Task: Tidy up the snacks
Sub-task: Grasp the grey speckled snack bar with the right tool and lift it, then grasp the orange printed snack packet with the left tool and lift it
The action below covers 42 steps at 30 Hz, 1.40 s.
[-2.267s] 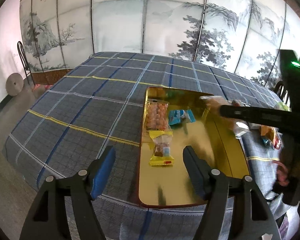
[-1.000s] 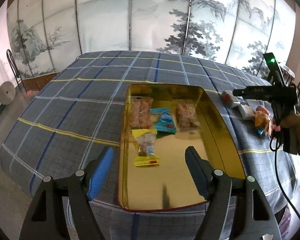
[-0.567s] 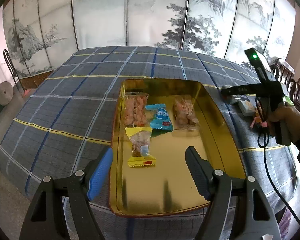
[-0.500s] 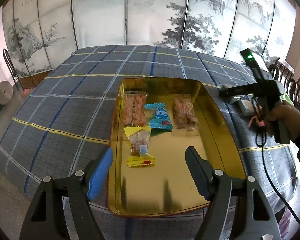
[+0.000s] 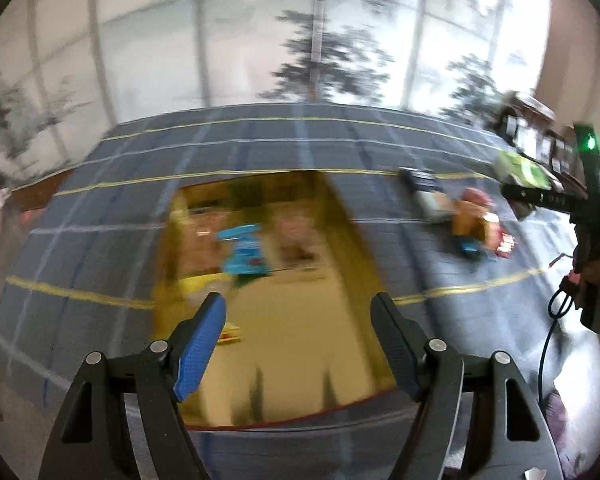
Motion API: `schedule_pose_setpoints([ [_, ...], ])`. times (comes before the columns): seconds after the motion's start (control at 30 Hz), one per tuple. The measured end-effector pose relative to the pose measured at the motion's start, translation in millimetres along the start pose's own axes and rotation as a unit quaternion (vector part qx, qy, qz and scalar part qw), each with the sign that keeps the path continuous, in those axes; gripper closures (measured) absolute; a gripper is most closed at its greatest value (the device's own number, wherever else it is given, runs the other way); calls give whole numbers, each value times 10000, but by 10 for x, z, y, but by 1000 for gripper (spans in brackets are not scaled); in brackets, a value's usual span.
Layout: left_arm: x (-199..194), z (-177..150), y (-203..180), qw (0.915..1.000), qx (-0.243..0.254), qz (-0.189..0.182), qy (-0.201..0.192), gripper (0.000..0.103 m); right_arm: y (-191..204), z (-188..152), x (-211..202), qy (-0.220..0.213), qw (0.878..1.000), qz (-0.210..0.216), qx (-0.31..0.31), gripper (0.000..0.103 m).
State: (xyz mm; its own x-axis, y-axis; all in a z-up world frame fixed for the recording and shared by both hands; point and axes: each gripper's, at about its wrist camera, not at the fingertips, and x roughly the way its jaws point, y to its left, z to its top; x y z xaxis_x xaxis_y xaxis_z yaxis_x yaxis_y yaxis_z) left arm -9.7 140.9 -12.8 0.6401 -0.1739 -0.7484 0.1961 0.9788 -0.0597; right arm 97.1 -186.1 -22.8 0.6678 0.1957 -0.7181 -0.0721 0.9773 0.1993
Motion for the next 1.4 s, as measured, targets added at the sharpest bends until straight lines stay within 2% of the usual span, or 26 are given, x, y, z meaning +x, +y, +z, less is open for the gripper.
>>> schedule_pose_setpoints([
  [0.1, 34, 200, -283, 9982, 195, -527, 200, 32, -748, -185, -256, -17, 9958, -834, 385, 68],
  [0.2, 100, 434, -605, 9938, 393, -967, 372, 29, -1241, -324, -394, -67, 9870, -1513, 540, 68],
  [0.33, 255, 684, -999, 9887, 578, -1281, 522, 25, -1740, -468, -386, -93, 9787, -1852, 886, 68],
  [0.43, 466, 812, -1293, 9859, 813, -1289, 691, 25, -1917, -570, -329, -109, 9764, -1830, 1140, 68],
  [0.5, 620, 875, -1458, 9810, 903, -1459, 900, 25, -1990, -616, -276, -111, 9767, -1742, 1250, 68],
  [0.6, 905, 984, -1669, 9753, 737, -1615, 1312, 25, -2061, -645, -286, -228, 9780, -1580, 1344, 68],
  [0.7, 1178, 1060, -1772, 9693, 241, -1694, 1767, 25, -2099, -663, -247, -190, 9797, -1441, 1379, 68],
  [0.77, 1344, 1086, -1767, 9573, -331, -1963, 2096, 26, -2087, -664, -257, -247, 9814, -1342, 1350, 68],
  [0.9, 1573, 1106, -1746, 9472, -969, -1852, 2430, 37, -2095, -656, -276, -312, 9832, -1194, 1343, 68],
  [1.03, 1716, 1063, -1722, 9335, -1404, -1834, 2744, 40, -2141, -653, -300, -402, 9837, -1021, 1423, 68],
  [1.17, 1746, 1083, -1752, 9271, -1603, -1869, 2825, 40, -2142, -659, -319, -473, 9843, -932, 1425, 68],
  [1.23, 1798, 1096, -1784, 9277, -1657, -1705, 2879, 40, -2145, -663, -323, -492, 9845, -887, 1433, 68],
  [1.33, 1902, 1062, -1800, 9198, -1915, -1592, 3034, 40, -2165, -668, -337, -538, 9843, -798, 1477, 68],
  [1.4, 1917, 1050, -1781, 9205, -2031, -1484, 2990, 40, -2183, -669, -343, -560, 9841, -743, 1513, 68],
])
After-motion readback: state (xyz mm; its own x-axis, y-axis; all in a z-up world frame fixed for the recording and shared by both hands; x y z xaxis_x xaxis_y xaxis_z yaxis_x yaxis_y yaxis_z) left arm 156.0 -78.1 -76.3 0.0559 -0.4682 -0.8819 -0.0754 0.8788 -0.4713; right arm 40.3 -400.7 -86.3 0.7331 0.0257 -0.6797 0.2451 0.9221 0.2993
